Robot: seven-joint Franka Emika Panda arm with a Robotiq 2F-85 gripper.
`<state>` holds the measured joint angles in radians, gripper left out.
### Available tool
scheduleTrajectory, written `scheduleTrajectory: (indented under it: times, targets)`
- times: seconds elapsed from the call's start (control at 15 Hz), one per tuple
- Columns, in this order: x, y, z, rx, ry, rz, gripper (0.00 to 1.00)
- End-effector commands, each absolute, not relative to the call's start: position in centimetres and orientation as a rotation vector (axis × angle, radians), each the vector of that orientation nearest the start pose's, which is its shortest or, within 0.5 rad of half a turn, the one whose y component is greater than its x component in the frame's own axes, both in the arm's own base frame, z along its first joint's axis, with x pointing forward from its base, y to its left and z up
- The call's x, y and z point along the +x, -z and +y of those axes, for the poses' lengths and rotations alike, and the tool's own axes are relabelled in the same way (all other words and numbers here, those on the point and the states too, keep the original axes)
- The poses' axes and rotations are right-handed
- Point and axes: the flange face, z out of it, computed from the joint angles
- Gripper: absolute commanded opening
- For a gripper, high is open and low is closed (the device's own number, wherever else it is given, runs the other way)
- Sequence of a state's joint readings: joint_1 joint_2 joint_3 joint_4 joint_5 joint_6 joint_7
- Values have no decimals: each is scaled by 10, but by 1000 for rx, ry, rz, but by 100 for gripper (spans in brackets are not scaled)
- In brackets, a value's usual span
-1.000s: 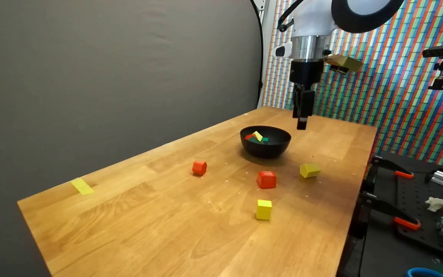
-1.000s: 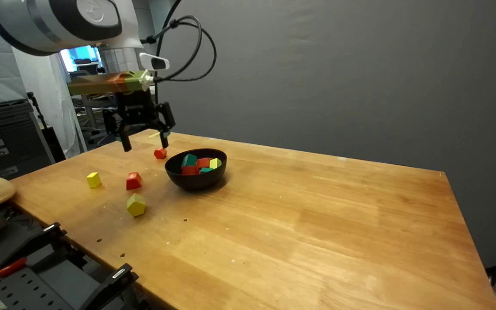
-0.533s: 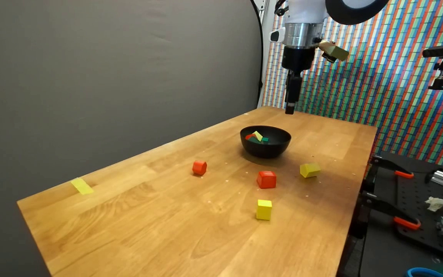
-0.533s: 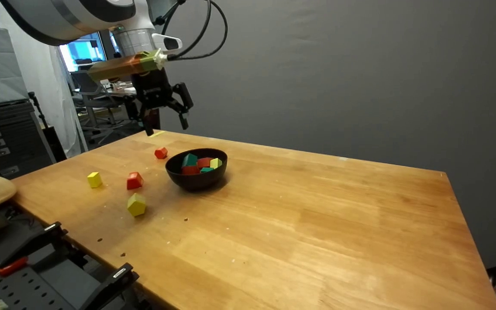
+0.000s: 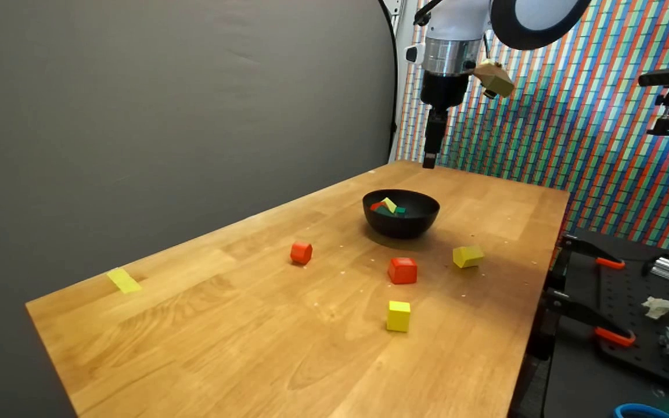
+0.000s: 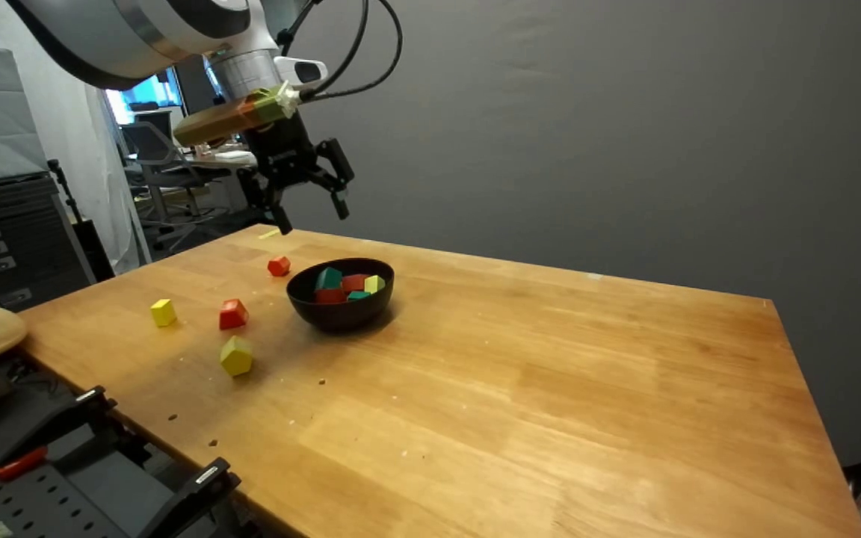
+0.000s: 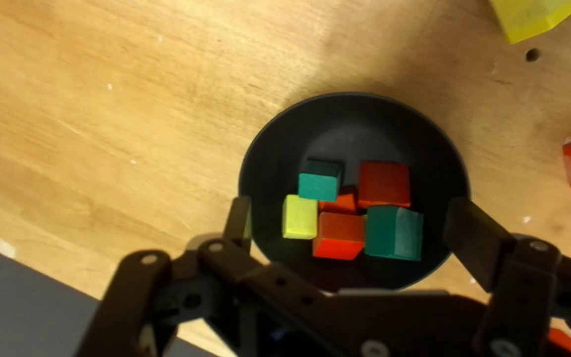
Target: Take the blocks in the bowl and put them on the table
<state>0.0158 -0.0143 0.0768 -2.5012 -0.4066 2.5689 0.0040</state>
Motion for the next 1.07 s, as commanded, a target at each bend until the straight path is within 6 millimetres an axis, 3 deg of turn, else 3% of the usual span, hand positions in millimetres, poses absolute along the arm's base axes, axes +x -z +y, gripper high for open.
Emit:
scheduleTrajectory:
  times: [0.0, 0.33, 0.53, 0.67, 0.87, 1.0]
  targets:
    - [510, -282, 40, -3316, 238, -629, 100]
    - [538, -242, 41, -3274, 161, -658, 100]
    - [543, -217, 39, -3280, 102, -656, 100]
    - [545, -204, 38, -3277, 81, -648, 90]
    - [549, -191, 38, -3273, 66, -650, 87]
    - [552, -185, 39, -3269, 67, -649, 90]
